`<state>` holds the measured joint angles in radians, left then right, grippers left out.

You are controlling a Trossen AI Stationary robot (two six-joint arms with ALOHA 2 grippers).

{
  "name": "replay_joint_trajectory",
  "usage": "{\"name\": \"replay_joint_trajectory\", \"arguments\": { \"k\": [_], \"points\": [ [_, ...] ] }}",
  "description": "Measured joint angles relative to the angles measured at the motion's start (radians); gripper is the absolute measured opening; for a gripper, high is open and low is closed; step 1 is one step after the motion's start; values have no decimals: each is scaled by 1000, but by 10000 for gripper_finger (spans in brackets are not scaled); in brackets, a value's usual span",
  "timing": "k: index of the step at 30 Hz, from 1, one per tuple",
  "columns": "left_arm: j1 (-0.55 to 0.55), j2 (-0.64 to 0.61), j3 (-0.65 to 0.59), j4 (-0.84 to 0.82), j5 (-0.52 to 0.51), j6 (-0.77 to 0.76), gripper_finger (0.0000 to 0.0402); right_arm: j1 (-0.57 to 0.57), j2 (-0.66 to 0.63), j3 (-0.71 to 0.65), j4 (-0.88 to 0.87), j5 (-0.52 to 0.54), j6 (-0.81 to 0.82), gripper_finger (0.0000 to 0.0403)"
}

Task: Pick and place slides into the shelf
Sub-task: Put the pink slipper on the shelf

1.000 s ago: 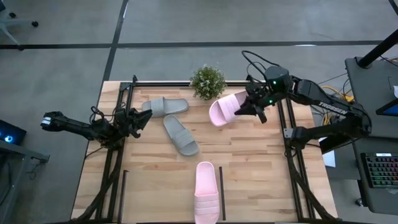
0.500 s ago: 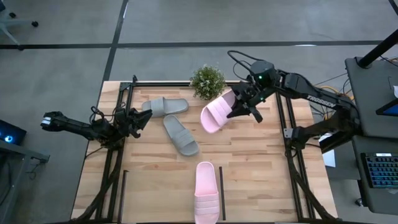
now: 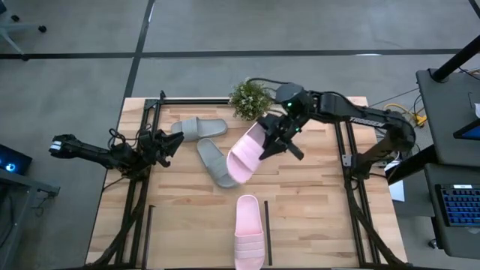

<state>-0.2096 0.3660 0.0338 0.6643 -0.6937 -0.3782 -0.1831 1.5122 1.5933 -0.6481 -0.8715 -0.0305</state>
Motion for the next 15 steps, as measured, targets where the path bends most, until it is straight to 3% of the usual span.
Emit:
{"name": "replay_joint_trajectory", "arguments": {
  "k": [15],
  "points": [
    [0, 0, 0, 0, 5, -7, 123, 169, 255, 337, -62, 7, 23, 13]
  ]
}}
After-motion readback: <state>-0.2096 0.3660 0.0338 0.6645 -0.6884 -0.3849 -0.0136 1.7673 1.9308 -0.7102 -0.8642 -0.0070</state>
